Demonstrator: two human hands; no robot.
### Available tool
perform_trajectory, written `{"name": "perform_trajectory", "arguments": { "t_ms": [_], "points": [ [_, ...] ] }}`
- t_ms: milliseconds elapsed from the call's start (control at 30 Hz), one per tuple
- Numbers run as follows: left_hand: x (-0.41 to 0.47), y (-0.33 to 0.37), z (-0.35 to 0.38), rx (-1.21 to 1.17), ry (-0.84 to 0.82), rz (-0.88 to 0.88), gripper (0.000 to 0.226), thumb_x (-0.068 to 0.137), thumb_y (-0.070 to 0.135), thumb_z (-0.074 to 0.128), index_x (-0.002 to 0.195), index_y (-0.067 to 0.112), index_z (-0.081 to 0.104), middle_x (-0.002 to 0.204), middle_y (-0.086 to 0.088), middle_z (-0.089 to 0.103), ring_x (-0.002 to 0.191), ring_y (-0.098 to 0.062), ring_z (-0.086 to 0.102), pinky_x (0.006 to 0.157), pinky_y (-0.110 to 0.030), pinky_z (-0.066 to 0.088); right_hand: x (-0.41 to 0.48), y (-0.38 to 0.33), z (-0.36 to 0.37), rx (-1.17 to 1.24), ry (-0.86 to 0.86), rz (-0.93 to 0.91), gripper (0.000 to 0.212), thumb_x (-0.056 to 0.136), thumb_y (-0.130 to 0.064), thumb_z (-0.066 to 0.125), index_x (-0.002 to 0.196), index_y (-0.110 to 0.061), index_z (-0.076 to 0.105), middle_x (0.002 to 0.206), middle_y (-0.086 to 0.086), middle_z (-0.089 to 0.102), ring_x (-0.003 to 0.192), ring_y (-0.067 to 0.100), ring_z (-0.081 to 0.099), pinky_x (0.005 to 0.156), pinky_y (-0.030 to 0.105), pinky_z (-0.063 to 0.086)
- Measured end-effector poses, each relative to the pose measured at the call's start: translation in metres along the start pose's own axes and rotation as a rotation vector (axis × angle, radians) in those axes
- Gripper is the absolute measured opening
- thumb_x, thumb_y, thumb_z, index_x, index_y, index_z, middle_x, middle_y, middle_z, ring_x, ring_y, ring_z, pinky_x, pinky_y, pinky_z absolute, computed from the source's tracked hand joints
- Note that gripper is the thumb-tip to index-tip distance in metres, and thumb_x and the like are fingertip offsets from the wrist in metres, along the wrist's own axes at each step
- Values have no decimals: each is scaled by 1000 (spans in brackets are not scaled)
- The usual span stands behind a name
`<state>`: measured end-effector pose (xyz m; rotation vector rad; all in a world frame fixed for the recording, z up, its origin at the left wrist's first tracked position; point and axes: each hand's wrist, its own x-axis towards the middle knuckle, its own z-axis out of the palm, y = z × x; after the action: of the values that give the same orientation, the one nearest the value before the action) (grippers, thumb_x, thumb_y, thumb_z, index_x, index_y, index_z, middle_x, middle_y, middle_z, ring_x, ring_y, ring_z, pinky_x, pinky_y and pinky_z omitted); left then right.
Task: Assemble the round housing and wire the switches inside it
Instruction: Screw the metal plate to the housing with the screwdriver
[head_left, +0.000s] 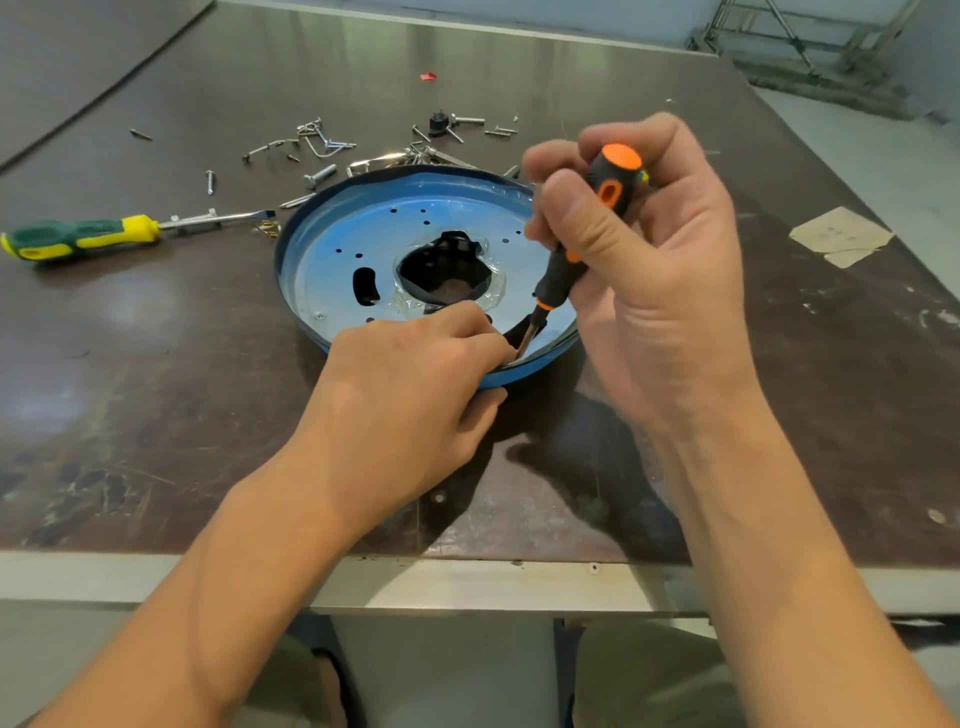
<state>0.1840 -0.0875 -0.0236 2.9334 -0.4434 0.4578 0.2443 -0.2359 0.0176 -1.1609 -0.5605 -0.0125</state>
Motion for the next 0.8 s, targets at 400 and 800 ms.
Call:
{"name": "perform_trajectory", "arguments": {
  "t_ms": [400,800],
  "points": [
    [0,1,1,11,6,-13,32,91,44,56,119,32,64,117,14,61,89,-18,67,63,-38,55,-2,3,-1,30,-12,10,14,94,0,56,105,-9,55,92,5,66,84,22,59,76,49,43],
    [0,1,1,22,7,-17,32,91,46,55,119,32,64,117,13,61,89,-17,66,63,-37,56,-3,6,-1,108,-15,43,24,105,-10,36,116,-1,55,91,8,60,87,20,56,82,41,47]
  ]
}}
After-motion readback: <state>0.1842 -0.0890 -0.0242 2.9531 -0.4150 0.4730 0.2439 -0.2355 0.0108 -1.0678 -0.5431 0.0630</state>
